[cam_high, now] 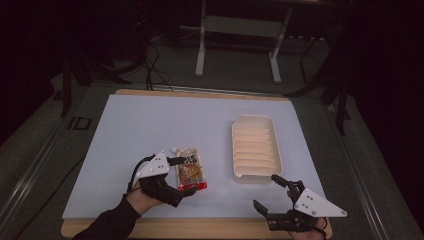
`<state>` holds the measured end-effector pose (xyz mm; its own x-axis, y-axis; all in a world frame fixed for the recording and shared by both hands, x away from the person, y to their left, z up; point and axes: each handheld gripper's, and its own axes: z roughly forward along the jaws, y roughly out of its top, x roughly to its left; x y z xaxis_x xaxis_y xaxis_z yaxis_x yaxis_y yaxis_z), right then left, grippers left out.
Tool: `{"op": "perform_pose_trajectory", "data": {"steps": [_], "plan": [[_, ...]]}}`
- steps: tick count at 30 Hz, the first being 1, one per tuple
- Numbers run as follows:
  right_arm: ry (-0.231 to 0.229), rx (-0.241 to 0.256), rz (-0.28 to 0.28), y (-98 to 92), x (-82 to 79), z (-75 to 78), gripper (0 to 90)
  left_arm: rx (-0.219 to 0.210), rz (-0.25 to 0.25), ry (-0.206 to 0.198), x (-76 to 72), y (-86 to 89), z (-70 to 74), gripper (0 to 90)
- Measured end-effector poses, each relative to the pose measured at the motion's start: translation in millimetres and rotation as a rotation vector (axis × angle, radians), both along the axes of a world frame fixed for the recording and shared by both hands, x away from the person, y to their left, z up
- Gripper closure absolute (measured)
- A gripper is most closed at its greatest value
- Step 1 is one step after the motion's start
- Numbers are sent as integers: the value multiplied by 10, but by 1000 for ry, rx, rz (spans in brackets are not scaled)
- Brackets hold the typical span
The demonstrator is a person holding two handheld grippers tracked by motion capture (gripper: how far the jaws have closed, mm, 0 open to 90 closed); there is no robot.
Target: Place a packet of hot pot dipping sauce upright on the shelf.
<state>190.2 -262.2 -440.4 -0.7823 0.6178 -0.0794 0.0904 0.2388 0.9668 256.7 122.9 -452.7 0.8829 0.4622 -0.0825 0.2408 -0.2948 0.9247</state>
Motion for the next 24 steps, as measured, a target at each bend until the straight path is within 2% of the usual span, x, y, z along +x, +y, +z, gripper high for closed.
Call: {"op": "perform_pose_trajectory", "data": {"steps": [11, 13, 15, 19, 21, 23, 24], "plan": [[13, -2, -8, -5, 14, -13, 112, 32, 54, -13, 352, -6, -21, 56], [17, 3, -5, -6, 16, -19, 112, 28, 59, -2, 429, -4, -42, 68], [19, 0, -4, -6, 17, -21, 112, 33, 82, -7, 490, 0, -74, 110], [25, 11, -2, -16, 17, -26, 131, 60, 96, -14, 619, 15, -183, 152], [31, 12, -2, -14, 18, -30, 131, 62, 105, 4, 694, 28, -253, 154], [29, 6, -2, -10, 14, -32, 132, 65, 122, 19, 761, 42, -316, 229], [29, 5, 1, -8, 13, -32, 132, 63, 129, 29, 796, 48, -343, 232]]}}
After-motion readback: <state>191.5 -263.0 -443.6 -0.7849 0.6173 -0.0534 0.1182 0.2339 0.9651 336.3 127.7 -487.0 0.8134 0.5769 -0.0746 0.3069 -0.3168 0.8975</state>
